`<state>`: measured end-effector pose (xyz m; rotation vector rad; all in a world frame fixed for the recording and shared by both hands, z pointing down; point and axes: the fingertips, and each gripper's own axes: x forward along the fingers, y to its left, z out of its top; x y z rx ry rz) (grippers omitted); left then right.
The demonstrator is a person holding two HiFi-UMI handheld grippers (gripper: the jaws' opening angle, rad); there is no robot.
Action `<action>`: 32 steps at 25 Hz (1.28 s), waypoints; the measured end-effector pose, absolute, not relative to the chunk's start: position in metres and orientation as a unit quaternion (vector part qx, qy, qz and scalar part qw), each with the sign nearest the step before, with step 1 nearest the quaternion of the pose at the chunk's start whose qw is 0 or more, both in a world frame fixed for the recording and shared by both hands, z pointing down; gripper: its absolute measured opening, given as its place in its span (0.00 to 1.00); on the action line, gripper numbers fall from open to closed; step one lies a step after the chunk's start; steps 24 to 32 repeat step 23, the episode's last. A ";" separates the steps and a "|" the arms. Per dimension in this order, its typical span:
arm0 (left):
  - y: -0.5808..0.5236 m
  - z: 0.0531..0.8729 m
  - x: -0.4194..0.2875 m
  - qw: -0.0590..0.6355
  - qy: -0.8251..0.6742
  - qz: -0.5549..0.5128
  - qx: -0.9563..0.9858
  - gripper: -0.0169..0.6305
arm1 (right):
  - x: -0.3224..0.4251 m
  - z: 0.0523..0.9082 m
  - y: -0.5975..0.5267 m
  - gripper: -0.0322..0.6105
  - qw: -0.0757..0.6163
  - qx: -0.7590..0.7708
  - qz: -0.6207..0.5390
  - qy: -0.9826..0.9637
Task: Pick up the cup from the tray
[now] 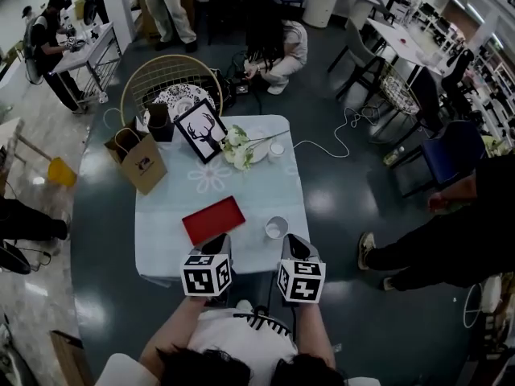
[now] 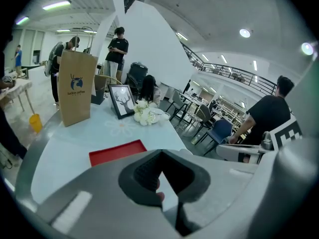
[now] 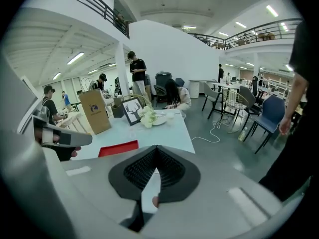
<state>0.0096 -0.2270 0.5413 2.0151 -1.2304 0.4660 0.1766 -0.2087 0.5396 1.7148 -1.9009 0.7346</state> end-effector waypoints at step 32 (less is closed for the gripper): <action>-0.200 0.545 0.007 0.349 -0.475 0.188 0.786 0.03 | 0.171 0.547 -0.181 0.09 0.249 0.626 0.263 -0.691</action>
